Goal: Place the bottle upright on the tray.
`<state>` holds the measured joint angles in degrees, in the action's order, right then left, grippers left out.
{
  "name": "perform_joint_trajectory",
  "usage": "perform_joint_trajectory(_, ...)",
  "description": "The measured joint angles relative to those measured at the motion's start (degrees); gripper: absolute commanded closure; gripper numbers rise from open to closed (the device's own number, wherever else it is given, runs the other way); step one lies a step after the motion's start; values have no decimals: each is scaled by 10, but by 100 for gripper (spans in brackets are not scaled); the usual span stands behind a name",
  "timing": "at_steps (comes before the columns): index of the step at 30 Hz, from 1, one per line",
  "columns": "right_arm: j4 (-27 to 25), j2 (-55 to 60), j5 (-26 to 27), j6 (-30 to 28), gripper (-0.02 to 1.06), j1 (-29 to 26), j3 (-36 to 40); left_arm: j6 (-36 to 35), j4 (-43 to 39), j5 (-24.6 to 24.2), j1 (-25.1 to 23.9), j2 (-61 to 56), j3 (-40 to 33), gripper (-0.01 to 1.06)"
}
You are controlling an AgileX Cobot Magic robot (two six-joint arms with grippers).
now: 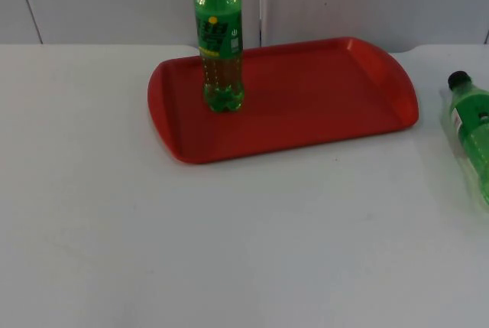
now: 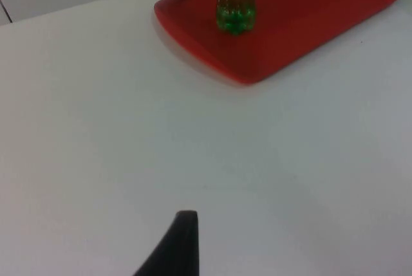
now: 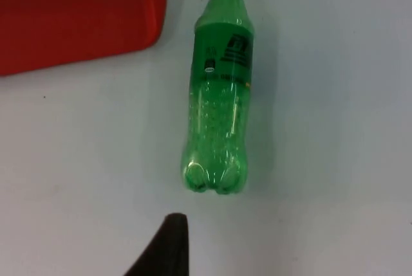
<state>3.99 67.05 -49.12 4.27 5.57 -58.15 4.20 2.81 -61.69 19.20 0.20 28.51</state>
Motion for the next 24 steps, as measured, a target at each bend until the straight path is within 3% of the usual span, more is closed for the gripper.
perform_joint_trajectory(11,0,212,1,-6,-1,0,-153,0,0,0,0,0,0,0)
perform_joint_trajectory(24,-14,405,-37,-6,0,0,-318,0,0,0,0,0,0,0)
